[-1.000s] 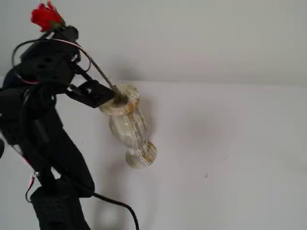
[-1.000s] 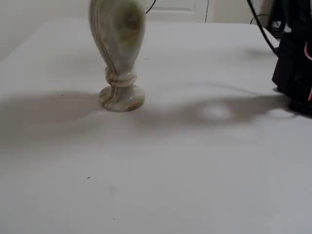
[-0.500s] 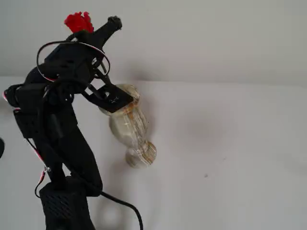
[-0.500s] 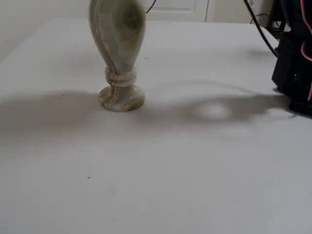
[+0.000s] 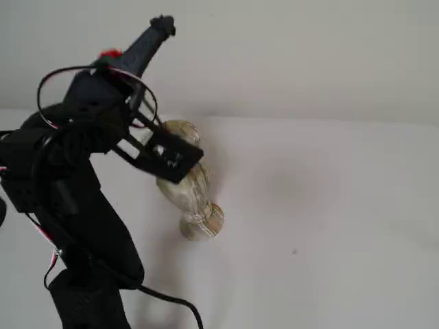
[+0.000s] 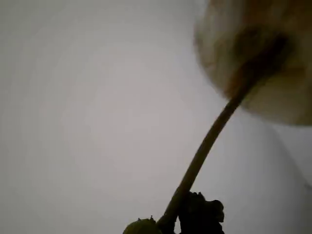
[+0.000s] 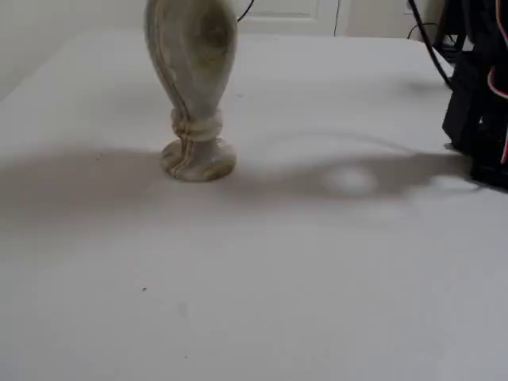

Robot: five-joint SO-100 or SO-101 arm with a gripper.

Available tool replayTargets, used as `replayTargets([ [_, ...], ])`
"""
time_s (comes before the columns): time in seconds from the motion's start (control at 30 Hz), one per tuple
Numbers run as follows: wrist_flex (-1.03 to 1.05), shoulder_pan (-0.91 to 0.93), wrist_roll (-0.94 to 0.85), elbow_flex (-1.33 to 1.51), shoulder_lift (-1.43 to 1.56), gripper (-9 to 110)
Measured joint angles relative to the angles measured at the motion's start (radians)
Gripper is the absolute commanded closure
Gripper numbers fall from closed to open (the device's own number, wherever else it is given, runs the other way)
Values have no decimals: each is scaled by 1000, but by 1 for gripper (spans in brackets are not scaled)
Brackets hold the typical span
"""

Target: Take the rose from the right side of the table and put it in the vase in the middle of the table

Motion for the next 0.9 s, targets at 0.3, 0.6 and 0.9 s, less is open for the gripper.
replayTargets([
  [0.3,18,25,-51,0,-150,39],
  [0.6,12,77,-109,-18,-245,39],
  [0.9,-48,71,-264,-9,-150,39],
])
